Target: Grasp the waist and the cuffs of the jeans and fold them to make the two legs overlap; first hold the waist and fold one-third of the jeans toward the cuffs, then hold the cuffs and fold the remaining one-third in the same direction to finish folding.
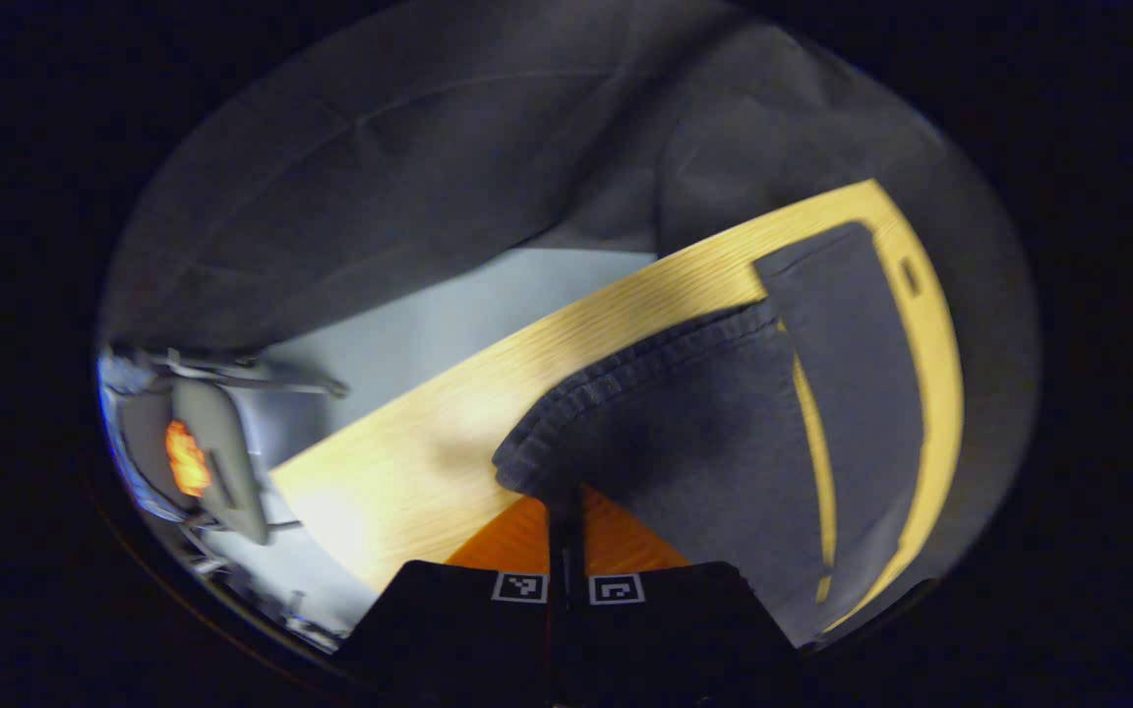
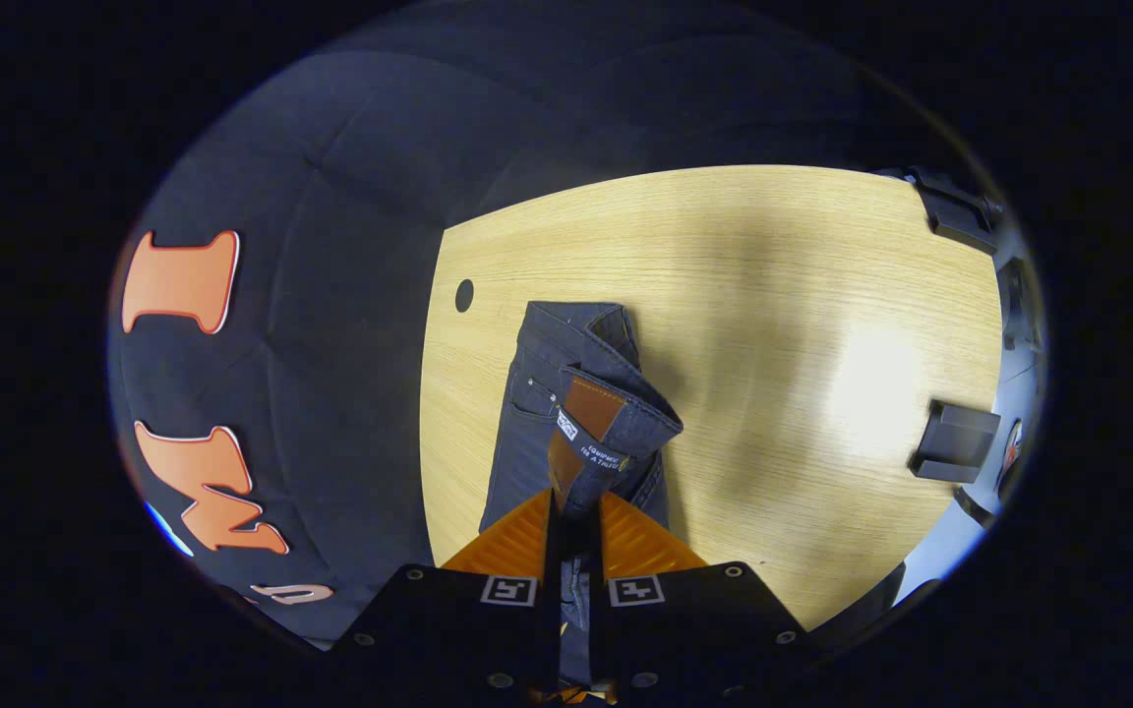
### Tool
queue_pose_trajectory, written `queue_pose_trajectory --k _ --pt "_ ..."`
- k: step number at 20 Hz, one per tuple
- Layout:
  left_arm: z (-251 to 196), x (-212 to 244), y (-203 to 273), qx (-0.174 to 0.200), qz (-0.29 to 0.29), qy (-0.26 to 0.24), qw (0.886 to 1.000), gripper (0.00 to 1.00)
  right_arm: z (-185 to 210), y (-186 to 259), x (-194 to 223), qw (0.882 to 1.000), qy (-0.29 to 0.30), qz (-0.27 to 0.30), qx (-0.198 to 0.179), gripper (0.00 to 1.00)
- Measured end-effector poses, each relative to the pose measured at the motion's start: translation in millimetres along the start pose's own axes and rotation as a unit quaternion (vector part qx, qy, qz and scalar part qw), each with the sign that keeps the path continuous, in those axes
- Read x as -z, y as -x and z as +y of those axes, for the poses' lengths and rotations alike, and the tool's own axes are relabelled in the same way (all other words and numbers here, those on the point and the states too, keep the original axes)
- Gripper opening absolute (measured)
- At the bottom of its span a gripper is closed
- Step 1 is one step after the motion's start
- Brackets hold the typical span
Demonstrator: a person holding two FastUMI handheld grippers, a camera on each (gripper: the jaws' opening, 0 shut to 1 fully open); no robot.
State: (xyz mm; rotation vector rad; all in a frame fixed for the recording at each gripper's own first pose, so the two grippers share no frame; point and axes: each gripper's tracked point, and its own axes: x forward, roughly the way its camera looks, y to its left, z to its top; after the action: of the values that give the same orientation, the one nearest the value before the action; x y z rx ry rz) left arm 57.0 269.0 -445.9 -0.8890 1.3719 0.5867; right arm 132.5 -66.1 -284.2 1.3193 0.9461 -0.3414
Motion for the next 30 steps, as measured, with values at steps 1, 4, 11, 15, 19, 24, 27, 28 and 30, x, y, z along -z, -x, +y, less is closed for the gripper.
queue_pose_trajectory --k 1,4,11,15,19,24,27,28,30 --pt "-13 -4 8 0.038 -0.009 0.010 0.999 0.01 0 3 -2 1.000 -0.004 -0.002 -0.002 0.12" --pt "-39 -15 50 0.104 -0.042 -0.007 0.994 0.01 8 7 -2 1.000 0.005 0.002 -0.019 0.12" --pt "-123 -47 66 0.181 -0.034 -0.003 0.983 0.00 35 6 -3 0.999 -0.008 -0.002 -0.040 0.12" --pt "-171 -64 52 0.189 -0.030 -0.044 0.981 0.01 47 5 -3 0.999 -0.012 -0.012 -0.042 0.12" --pt "-207 -80 40 0.191 -0.023 -0.070 0.979 0.01 59 -5 -6 0.999 -0.017 -0.026 -0.032 0.13" --pt "-243 -105 11 0.179 -0.009 -0.071 0.981 0.01 68 -21 -19 0.998 -0.050 -0.033 -0.023 0.12" --pt "-252 -118 10 0.175 -0.021 -0.051 0.983 0.00 74 -42 -26 0.998 -0.060 -0.020 -0.017 0.12" --pt "-253 -122 9 0.170 -0.027 -0.052 0.984 0.00 79 -51 -29 0.998 -0.060 -0.013 -0.015 0.12" --pt "-256 -130 6 0.155 -0.037 -0.060 0.985 0.00 87 -70 -36 0.998 -0.056 -0.004 -0.008 0.12"
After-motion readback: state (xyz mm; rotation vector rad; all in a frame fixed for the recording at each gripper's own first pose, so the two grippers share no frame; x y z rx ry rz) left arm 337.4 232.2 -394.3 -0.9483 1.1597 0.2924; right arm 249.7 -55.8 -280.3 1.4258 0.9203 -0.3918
